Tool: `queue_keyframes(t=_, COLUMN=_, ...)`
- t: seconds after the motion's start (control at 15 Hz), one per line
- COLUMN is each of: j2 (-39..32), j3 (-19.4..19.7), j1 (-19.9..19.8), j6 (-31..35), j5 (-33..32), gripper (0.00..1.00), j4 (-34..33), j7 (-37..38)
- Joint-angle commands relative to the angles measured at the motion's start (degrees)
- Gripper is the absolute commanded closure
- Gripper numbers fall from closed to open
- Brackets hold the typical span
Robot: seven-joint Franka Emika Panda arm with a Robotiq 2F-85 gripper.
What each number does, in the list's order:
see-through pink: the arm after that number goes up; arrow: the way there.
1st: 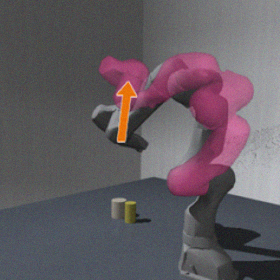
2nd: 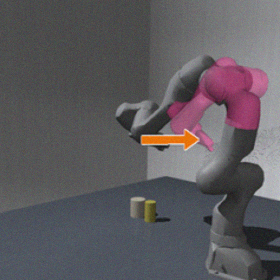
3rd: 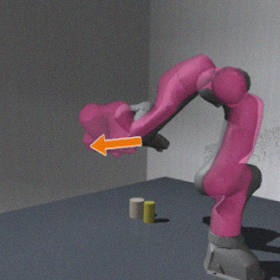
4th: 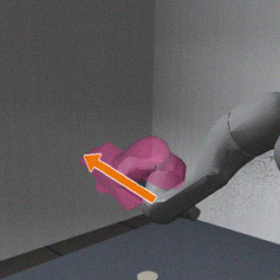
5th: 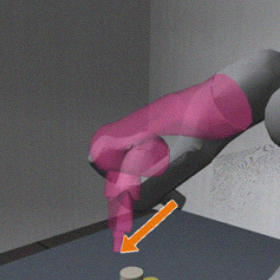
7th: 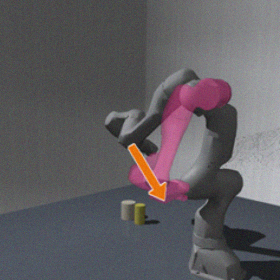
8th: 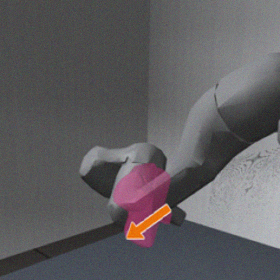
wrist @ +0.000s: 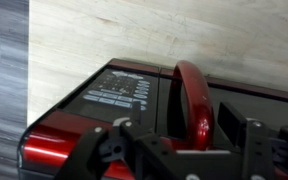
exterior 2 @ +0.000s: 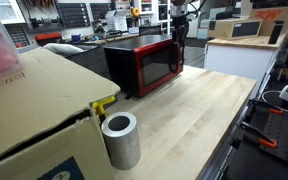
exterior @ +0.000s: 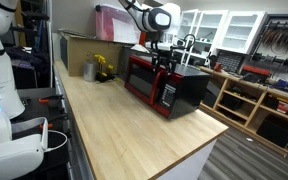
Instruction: Open the microwave door widely
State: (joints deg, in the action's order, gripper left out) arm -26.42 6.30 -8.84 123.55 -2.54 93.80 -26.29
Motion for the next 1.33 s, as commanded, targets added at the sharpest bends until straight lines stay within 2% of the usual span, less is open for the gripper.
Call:
queue_keyframes(t=0.0, j2=-1.31, j3=-0.43, j1=-0.61, j6=0.43, j5=-1.45, gripper=0.51, j4=-1.75, j7=4.47)
queue_keyframes(t=0.4, j2=0.5, j3=-1.15, j1=0.02, j6=0.63, j5=-1.54, gripper=0.95, j4=0.47, j7=8.79)
queue_keyframes(t=0.8, j2=4.37, j3=-2.02, j1=-0.14, j6=1.23, j5=-1.36, gripper=0.94, j4=6.61, j7=6.88)
queue_keyframes(t=1.27, j2=9.68, j3=-2.07, j1=0.47, j6=9.83, j5=-1.88, gripper=0.94, j4=16.11, j7=6.9)
